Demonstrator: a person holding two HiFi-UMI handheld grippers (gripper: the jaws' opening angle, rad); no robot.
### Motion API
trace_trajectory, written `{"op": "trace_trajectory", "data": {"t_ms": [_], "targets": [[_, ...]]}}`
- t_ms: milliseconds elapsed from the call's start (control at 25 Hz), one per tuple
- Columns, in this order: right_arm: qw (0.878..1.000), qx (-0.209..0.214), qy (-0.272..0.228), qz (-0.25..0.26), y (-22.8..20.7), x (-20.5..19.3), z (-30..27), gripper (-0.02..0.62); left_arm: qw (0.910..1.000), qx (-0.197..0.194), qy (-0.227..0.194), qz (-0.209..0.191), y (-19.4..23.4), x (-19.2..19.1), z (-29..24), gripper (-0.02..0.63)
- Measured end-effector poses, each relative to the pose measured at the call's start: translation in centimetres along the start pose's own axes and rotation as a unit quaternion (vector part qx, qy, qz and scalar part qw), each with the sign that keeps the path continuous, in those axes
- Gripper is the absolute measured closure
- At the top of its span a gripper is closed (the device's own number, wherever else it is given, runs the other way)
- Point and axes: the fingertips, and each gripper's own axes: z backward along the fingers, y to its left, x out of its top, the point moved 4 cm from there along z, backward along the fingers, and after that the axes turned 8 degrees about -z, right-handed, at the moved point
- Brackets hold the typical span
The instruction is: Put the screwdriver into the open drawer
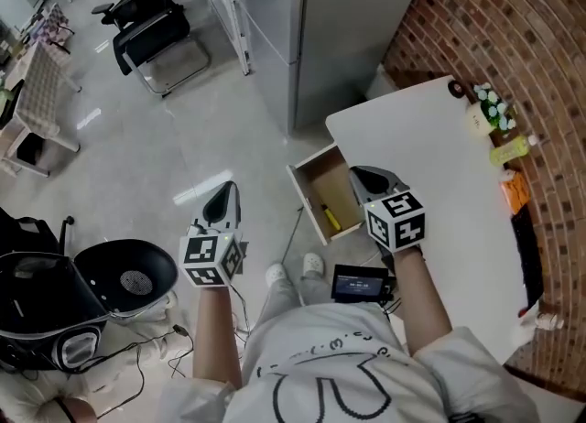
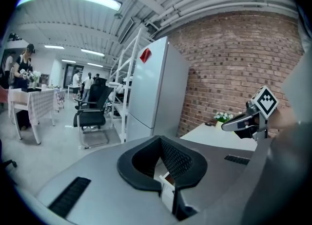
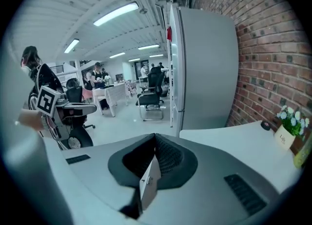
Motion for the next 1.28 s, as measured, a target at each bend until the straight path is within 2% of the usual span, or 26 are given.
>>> {"op": "trace_trajectory", "data": {"t_ms": [280,560,760,920,1040,1280], "targets": [[0.997,-0.009,-0.074,0.031,0.6,2.8,2.8,0.577,0.9994,0.013,-0.029,-0.013,0.0,2.6,1.0,0.594],[0.991,-0.015,-0.121,0.051,0.5,3.0,5.2,0.577,0.9976,0.009,-0.062,-0.031,-1.4,4.3,1.9,0.594],[0.988,-0.022,-0.138,0.060,0.4,2.9,6.2,0.577,0.9958,0.006,-0.084,-0.037,-2.0,5.1,2.2,0.594],[0.986,-0.029,-0.146,0.070,0.5,2.6,6.7,0.577,0.9936,0.002,-0.094,-0.062,-2.6,5.6,2.2,0.594],[0.986,-0.033,-0.149,0.069,0.3,2.3,6.8,0.577,0.9922,-0.005,-0.097,-0.078,-3.2,5.6,2.1,0.594],[0.986,-0.037,-0.149,0.062,0.1,1.7,7.2,0.577,0.9922,-0.010,-0.095,-0.080,-3.6,5.5,1.8,0.594]]}}
